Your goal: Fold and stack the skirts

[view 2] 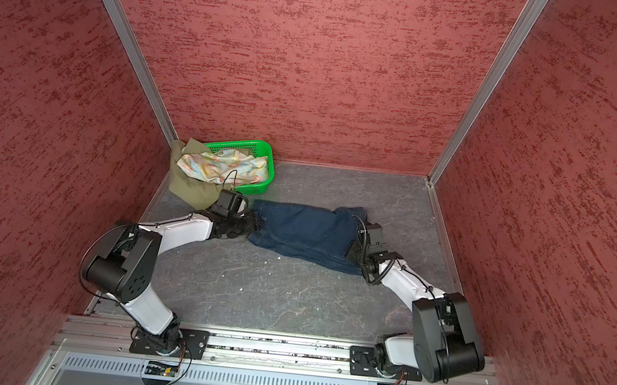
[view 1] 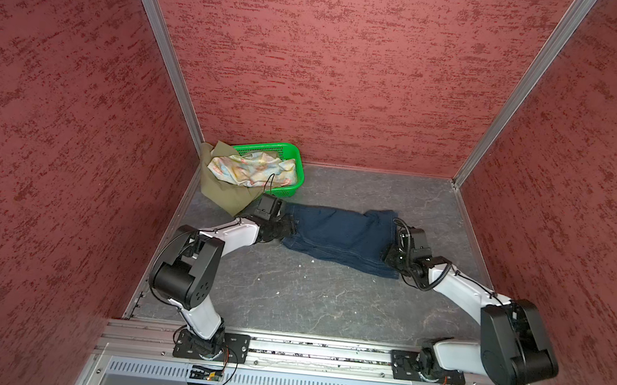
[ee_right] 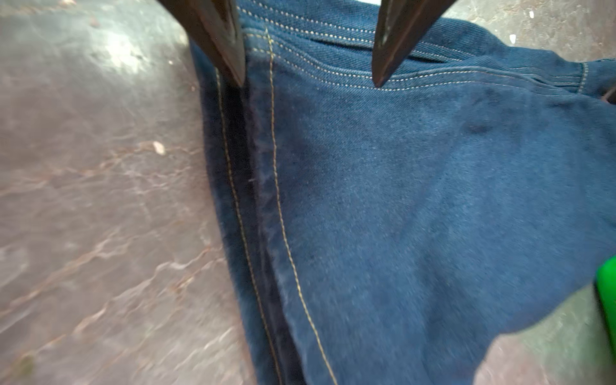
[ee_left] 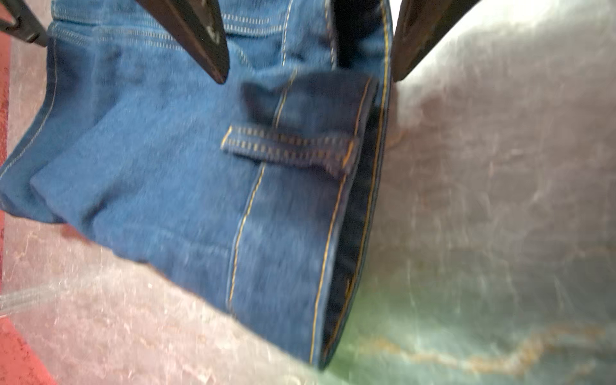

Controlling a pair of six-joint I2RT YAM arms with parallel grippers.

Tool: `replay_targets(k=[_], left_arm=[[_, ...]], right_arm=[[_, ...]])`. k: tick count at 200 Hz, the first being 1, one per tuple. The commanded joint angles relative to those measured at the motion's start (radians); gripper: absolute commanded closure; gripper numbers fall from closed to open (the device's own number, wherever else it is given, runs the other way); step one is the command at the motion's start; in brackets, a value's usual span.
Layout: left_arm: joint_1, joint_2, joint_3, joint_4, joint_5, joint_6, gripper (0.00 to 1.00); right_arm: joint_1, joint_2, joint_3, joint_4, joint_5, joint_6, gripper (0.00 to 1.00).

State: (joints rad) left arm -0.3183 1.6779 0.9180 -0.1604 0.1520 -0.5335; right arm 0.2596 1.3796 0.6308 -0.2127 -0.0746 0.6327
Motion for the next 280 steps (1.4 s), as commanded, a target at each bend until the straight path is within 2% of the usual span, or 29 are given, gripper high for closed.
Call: replay_targets(k=[1, 33, 58, 91, 111, 124, 141, 167, 280], left_arm=[[0.013, 0.028, 0.018, 0.019, -0.031, 0.025, 0.2], [0.023, 0.067, 0.018, 0.055, -0.013, 0.013, 0.2], [0.023, 0.075, 0.01, 0.102, 0.002, -0.007, 0.26], [0.021, 0.077, 0.017, 0.136, 0.013, -0.019, 0.54], [0.021, 0.073, 0.039, 0.124, 0.013, -0.019, 0.75], [0.018, 0.066, 0.059, 0.107, 0.015, -0.016, 0.87], [0.015, 0.052, 0.08, 0.084, 0.008, -0.007, 0.95], [0.009, 0.029, 0.115, 0.041, -0.002, 0.011, 1.0], [-0.008, -0.154, 0.171, -0.098, -0.011, 0.069, 1.0]], right_arm=[[0.012, 0.037, -0.002, 0.053, -0.013, 0.017, 0.39], [0.017, 0.068, -0.016, 0.107, -0.031, 0.029, 0.44], [0.019, 0.068, -0.023, 0.134, -0.04, 0.03, 0.56], [0.018, 0.068, -0.015, 0.139, -0.044, 0.024, 0.76], [0.017, 0.065, -0.004, 0.133, -0.037, 0.021, 0.86], [0.018, 0.06, 0.007, 0.121, -0.031, 0.016, 0.91], [0.018, 0.051, 0.023, 0.102, -0.017, 0.01, 0.94], [0.018, 0.041, 0.06, 0.072, -0.009, -0.002, 0.95], [-0.021, -0.079, 0.232, -0.126, 0.086, -0.103, 0.95]])
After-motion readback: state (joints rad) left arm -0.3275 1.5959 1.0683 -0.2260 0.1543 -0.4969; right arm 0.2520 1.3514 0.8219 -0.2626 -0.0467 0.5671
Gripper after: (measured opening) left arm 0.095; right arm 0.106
